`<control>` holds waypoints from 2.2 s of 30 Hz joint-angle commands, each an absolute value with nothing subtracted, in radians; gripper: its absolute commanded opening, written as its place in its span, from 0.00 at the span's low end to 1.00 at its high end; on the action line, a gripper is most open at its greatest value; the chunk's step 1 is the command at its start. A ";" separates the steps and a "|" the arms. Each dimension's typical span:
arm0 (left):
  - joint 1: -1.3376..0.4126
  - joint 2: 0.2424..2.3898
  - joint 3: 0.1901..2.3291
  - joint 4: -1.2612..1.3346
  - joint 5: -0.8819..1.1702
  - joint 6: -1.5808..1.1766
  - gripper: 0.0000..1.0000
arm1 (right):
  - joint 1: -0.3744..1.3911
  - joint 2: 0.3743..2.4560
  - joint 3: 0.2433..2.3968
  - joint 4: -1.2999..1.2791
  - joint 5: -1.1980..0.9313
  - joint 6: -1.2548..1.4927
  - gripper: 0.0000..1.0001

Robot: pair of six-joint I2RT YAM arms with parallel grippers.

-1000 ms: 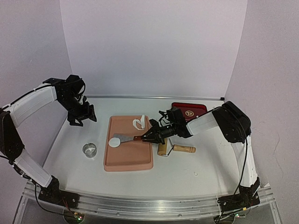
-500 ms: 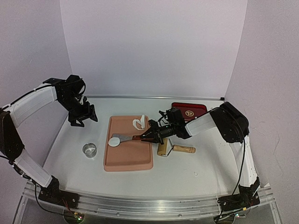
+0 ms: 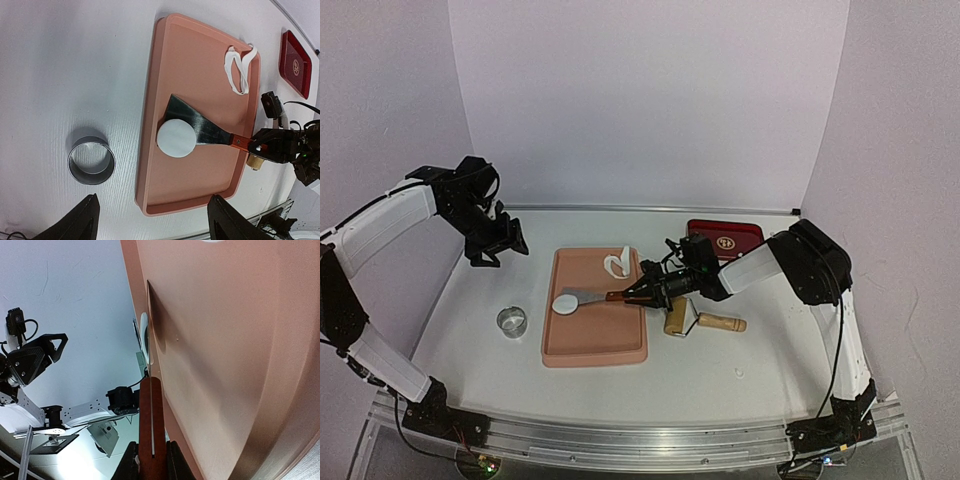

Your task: Roll out the dumpling wrappers from the dough

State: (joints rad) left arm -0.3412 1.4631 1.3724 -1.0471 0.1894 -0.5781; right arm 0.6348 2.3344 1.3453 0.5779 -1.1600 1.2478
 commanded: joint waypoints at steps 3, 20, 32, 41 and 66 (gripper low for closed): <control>-0.338 1.420 1.389 -1.030 0.185 -0.592 0.76 | 0.630 2.362 1.324 0.639 -1.181 1.349 0.00; -0.337 1.398 1.390 -1.034 0.165 -0.582 0.76 | 0.627 2.363 1.325 1.038 -1.208 1.640 0.00; -0.336 1.389 1.377 -1.019 0.162 -0.590 0.76 | 0.610 2.311 1.319 1.060 -1.212 1.663 0.00; -0.336 1.357 1.382 -0.995 0.075 -0.618 1.00 | 0.569 2.234 1.344 1.060 -1.187 1.739 0.00; -0.337 1.286 1.316 -0.970 0.080 -0.623 1.00 | 0.276 2.023 1.282 1.058 -1.177 1.788 0.00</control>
State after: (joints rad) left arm -0.3412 1.3241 1.3160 -0.9857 0.0767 -0.6270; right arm 0.3314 2.1005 1.3099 0.9806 -1.1696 1.7741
